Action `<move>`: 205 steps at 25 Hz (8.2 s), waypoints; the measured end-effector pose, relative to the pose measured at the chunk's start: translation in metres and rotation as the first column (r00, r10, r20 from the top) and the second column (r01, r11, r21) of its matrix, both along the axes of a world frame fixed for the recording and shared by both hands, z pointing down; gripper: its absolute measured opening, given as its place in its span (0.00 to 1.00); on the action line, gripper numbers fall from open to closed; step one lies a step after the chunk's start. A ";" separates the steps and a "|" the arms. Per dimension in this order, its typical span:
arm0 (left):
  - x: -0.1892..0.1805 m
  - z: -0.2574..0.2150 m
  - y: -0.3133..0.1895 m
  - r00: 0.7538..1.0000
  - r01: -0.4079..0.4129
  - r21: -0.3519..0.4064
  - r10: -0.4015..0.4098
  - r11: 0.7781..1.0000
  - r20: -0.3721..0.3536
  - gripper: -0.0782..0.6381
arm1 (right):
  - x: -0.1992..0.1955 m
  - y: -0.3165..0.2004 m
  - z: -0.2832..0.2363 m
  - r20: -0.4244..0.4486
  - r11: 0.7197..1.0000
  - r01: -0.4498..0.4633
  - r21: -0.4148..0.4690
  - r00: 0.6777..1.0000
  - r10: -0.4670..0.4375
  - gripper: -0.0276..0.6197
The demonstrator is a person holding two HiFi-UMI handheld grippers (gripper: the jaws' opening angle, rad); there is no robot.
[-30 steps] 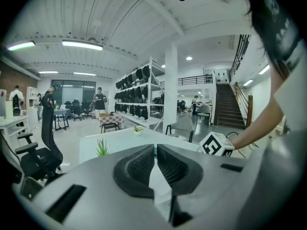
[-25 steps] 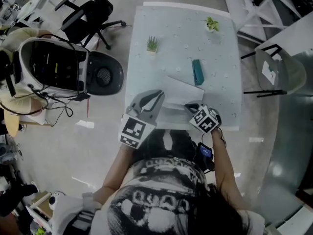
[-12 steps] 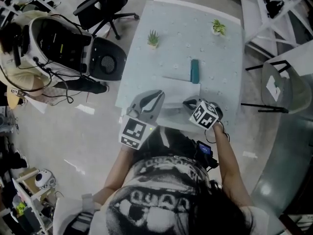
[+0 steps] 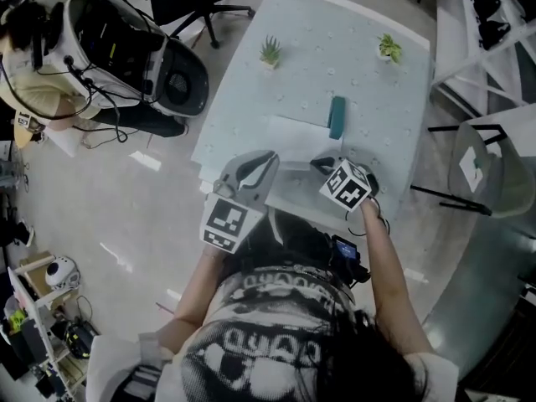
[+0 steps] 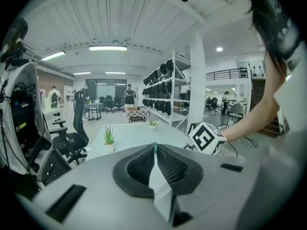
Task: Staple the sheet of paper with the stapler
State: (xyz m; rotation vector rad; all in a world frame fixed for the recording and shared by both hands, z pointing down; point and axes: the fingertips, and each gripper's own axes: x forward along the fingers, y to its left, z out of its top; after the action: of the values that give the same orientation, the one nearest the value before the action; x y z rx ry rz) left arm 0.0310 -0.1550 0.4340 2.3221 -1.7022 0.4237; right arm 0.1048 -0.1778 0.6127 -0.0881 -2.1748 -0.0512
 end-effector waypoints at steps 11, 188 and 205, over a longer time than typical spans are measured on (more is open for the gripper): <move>0.012 0.011 -0.009 0.999 -0.046 -0.022 0.045 0.999 -0.010 0.13 | -0.008 -0.001 0.006 0.043 0.994 -0.074 -0.078 0.996 0.077 0.13; 0.011 0.002 0.273 0.961 -0.268 -0.018 0.269 0.963 0.065 0.13 | 0.029 0.267 -0.160 0.514 0.688 -0.704 -0.173 0.532 0.673 0.04; 0.030 0.004 0.282 0.953 -0.293 -0.027 0.294 0.956 0.079 0.13 | 0.030 0.271 -0.167 0.546 0.728 -0.673 -0.132 0.563 0.620 0.04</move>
State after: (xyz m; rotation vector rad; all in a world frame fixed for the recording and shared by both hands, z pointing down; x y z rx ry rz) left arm 0.0612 0.1266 0.4378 2.5882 -1.3804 0.5911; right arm 0.1352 0.0934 0.4461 0.9123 -2.6496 0.2869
